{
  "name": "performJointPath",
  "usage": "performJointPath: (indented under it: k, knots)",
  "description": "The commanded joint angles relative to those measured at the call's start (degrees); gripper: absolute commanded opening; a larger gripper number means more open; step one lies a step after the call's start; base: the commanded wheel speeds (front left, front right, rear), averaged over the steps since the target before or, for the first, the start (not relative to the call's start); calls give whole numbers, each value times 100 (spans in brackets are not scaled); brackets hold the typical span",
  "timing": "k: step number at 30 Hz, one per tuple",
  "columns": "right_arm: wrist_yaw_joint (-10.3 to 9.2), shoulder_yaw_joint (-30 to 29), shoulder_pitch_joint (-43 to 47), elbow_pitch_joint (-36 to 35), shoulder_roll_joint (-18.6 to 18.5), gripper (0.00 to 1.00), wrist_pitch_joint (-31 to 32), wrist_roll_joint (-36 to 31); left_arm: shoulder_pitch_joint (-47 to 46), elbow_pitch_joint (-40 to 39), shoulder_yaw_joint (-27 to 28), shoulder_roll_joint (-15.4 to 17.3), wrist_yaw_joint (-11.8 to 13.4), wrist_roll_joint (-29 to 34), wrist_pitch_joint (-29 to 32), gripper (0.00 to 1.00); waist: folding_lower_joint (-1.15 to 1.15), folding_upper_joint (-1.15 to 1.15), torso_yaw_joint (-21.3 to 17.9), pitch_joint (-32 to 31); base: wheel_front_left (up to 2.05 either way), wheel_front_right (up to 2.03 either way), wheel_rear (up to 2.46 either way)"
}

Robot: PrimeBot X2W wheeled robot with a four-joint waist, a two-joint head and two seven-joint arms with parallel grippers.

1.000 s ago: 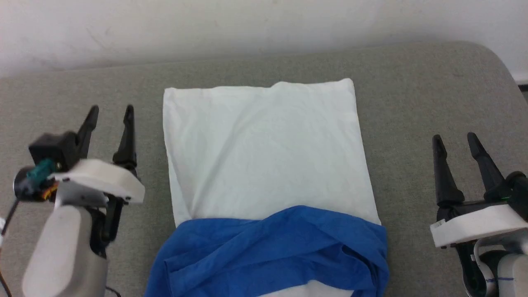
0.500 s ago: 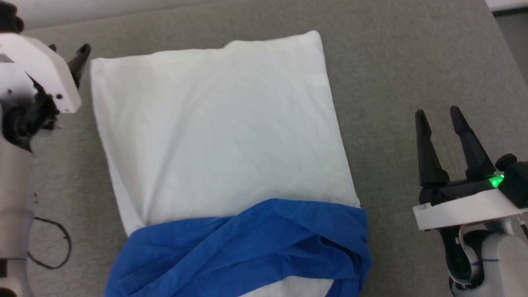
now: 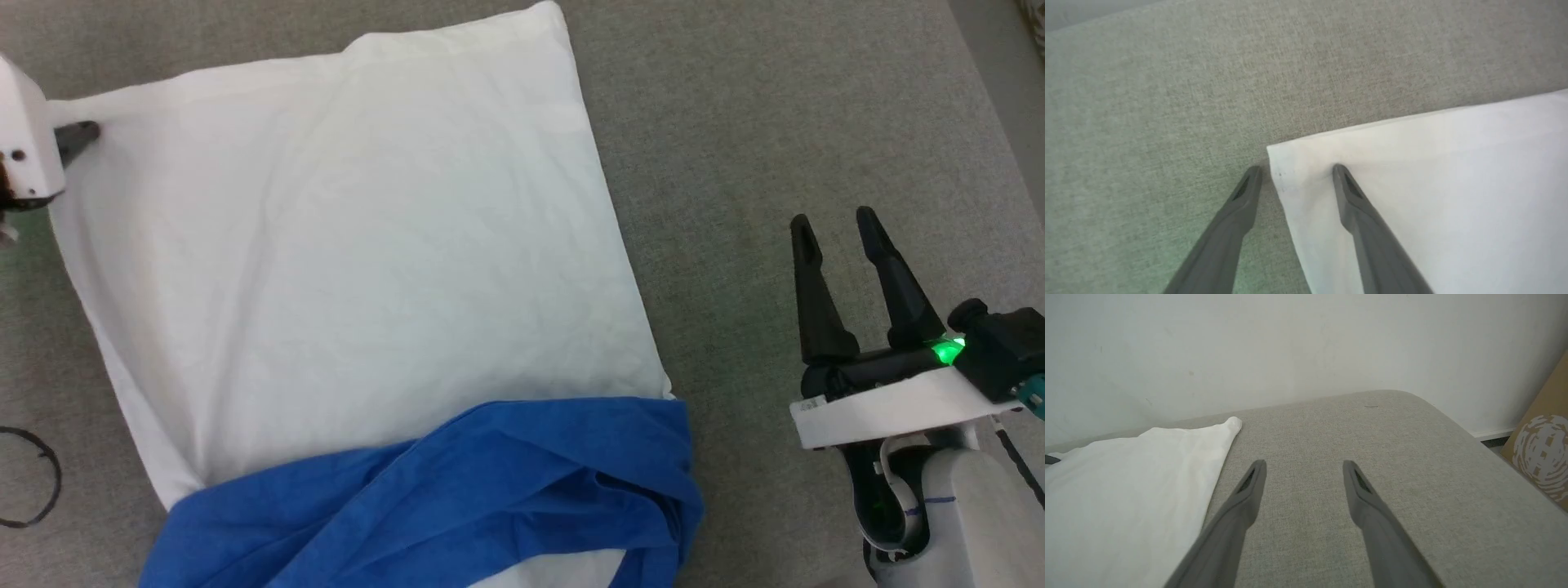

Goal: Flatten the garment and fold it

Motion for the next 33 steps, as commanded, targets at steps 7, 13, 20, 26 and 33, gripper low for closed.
performJointPath:
  k: [7, 13, 20, 26, 33]
  knots:
    - [-3, 57, -265, 140, 18, 100, -6, 72, 529, 351, -254, -328, 87, -120, 536, 0, 2, 0, -18, 123, 0, 0, 0]
    - [-3, 39, -778, 367, -7, 100, 293, 234, 504, 195, -272, -386, 147, 12, -110, 0, 2, 0, 210, -29, 0, 0, 0]
    - [-3, 223, -2226, 1491, -438, 100, 1299, 857, 220, -11, -379, -642, 122, 202, -1167, 0, 2, 0, 743, -190, 0, 0, 0]
    - [-3, 604, -3535, 2956, -686, 100, 2224, 1276, -26, -183, -593, -956, 54, 286, -1805, 0, 2, 0, 1253, -147, 0, 0, 0]
    - [-3, 973, -4802, 4446, -793, 100, 3072, 1427, -318, -380, -819, -1192, -11, 253, -2286, 0, 2, 0, 1698, 130, 0, 0, 0]
